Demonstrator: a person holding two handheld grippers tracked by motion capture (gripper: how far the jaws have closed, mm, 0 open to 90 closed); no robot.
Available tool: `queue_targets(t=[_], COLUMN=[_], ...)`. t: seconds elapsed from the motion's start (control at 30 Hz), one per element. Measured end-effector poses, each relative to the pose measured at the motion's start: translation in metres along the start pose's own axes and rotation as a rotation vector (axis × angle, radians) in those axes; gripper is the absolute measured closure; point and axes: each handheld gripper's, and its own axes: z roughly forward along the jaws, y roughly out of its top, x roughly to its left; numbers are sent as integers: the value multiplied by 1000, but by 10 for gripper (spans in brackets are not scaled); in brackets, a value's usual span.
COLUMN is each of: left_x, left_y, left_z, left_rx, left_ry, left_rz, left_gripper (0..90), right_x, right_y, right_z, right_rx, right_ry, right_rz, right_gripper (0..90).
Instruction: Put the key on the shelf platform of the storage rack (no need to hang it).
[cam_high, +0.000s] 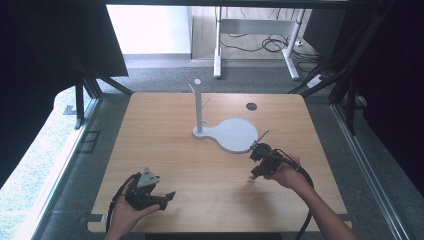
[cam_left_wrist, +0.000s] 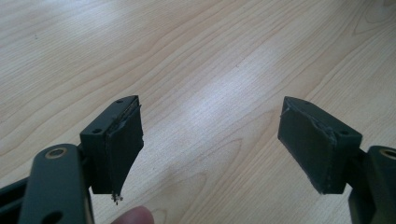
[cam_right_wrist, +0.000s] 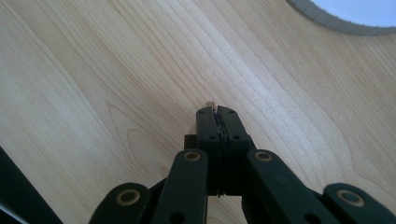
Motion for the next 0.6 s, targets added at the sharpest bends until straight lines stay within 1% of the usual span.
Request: queue_targets(t=[0.03, 0.17, 0.6], left_x=[0, 0, 0], left_y=[0, 0, -1], left_z=[0, 0, 1], left_rx=[0, 1, 4], left_ry=[0, 0, 0], left_rz=[0, 1, -1], left_gripper=[224, 224, 224], right_x=[0, 1, 1], right_y=[1, 2, 8], right_z=[-2, -4, -10], right_rx=[0, -4, -17], right_ry=[-3, -8, -7], right_rz=[4, -5, -7], right_gripper=[895, 895, 896])
